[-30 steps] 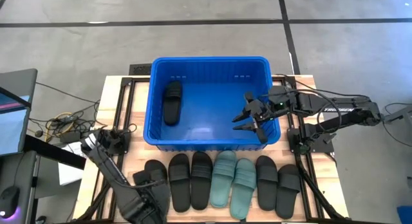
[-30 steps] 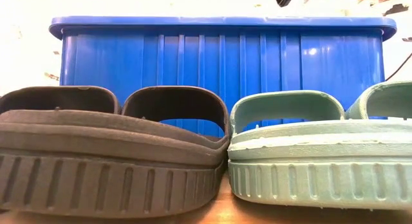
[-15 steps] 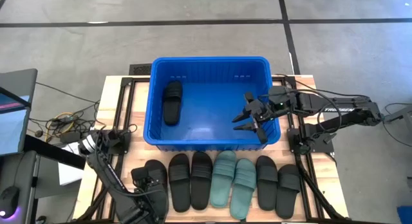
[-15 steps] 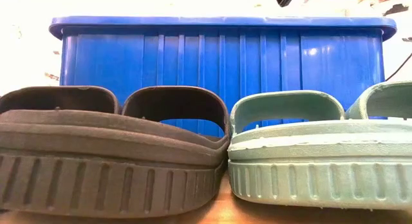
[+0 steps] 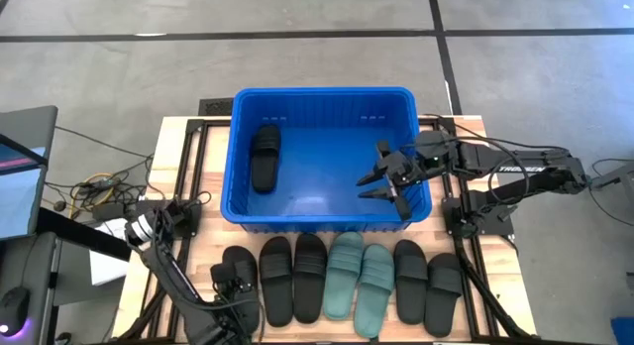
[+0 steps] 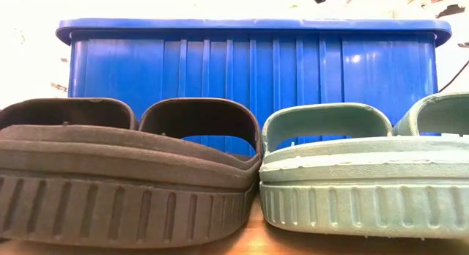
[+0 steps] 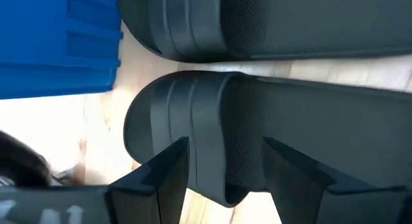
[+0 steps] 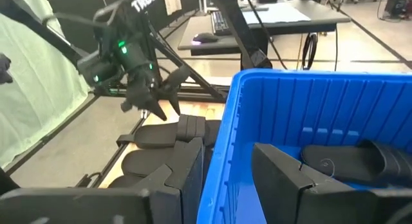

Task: Pick and place slides into bin
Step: Put the black slide into the blue bin

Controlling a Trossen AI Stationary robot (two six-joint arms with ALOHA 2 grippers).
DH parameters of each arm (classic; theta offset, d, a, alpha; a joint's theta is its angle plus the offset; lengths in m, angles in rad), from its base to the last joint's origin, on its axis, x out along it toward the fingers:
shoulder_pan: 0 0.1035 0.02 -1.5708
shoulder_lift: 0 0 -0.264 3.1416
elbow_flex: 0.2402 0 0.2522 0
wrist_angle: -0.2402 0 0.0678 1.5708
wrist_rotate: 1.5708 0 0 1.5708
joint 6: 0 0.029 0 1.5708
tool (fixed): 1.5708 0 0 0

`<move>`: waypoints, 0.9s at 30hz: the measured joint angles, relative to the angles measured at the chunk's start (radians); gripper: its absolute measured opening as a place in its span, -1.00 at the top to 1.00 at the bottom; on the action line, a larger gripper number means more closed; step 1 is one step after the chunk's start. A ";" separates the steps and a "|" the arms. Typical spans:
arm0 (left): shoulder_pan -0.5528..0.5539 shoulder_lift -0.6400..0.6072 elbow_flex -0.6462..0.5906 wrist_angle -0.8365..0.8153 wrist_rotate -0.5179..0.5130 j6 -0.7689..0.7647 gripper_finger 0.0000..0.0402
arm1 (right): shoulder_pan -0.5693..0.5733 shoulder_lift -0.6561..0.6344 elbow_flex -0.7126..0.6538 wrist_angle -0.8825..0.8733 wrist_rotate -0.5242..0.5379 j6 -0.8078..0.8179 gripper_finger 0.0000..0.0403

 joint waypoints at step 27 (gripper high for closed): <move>0.018 0.029 -0.076 0.022 0.014 -0.095 0.10 | 0.001 0.000 0.000 0.035 -0.002 0.026 -0.27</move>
